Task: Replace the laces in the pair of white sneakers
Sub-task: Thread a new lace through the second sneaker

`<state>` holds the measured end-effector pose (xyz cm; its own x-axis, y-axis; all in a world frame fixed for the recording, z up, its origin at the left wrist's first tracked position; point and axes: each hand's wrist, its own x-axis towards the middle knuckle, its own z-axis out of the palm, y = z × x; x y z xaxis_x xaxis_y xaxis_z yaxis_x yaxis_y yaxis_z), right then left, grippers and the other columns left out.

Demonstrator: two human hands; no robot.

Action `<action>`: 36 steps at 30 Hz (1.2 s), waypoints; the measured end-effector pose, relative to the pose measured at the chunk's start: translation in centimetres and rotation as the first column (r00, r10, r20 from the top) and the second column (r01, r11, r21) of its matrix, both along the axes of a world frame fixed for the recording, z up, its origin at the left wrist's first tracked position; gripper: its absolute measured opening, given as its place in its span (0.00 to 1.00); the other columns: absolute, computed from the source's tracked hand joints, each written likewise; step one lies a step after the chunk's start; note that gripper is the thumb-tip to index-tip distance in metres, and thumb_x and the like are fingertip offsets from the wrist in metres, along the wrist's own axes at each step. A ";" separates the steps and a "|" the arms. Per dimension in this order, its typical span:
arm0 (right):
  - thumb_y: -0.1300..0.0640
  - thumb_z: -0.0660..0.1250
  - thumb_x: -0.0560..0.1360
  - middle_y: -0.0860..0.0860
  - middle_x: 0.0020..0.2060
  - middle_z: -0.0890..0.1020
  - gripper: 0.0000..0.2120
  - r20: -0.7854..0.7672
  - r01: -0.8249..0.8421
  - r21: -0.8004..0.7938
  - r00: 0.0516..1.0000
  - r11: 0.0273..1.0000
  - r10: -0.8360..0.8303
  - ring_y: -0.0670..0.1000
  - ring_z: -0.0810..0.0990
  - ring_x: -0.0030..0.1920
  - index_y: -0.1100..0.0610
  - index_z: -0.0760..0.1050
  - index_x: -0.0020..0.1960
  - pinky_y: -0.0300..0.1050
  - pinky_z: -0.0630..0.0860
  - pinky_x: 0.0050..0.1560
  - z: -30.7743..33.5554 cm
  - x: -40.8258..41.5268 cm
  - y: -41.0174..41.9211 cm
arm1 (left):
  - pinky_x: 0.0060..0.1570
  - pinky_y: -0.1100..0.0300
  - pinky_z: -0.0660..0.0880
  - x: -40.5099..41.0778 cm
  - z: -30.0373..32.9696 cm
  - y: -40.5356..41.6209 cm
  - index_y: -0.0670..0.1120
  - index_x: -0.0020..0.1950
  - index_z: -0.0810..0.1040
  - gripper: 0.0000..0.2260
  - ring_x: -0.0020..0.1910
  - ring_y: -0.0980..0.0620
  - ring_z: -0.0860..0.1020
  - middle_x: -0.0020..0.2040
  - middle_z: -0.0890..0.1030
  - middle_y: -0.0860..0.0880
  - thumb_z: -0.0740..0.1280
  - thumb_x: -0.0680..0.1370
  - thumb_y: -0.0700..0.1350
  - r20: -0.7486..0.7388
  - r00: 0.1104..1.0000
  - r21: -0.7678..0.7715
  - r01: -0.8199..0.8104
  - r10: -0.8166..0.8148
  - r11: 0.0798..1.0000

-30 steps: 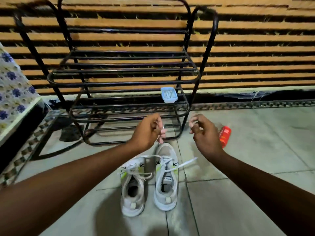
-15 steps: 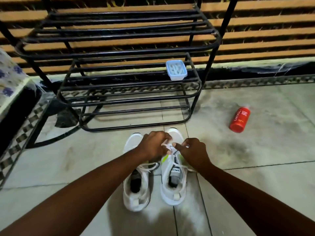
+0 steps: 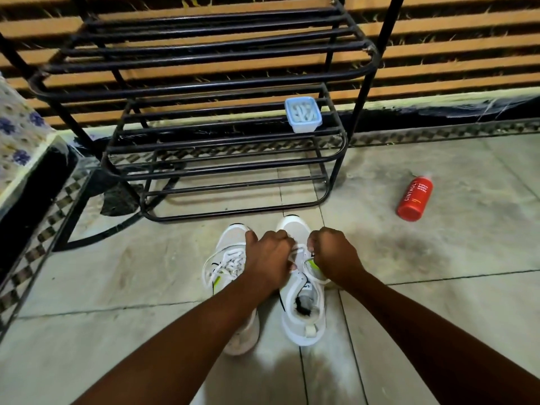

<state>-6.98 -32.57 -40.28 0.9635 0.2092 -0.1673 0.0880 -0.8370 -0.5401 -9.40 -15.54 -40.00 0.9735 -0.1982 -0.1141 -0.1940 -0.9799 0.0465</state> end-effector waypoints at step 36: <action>0.67 0.64 0.79 0.46 0.39 0.86 0.18 0.401 -0.006 0.478 0.891 0.878 -0.212 0.45 0.84 0.40 0.53 0.77 0.65 0.47 0.80 0.53 9.6 -2.3 -1.3 | 0.45 0.56 0.83 0.4 9.4 1.8 0.48 0.53 0.80 0.12 0.36 0.52 0.85 0.36 0.87 0.50 0.70 0.77 0.32 -0.107 0.951 -0.889 -0.223 0.290 0.401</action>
<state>-9.25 -33.85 -30.66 0.9333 0.0514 0.3554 0.3285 -0.5219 -0.7872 -8.99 -13.72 -30.64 0.9944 0.1039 0.0208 0.0236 -0.4087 0.9124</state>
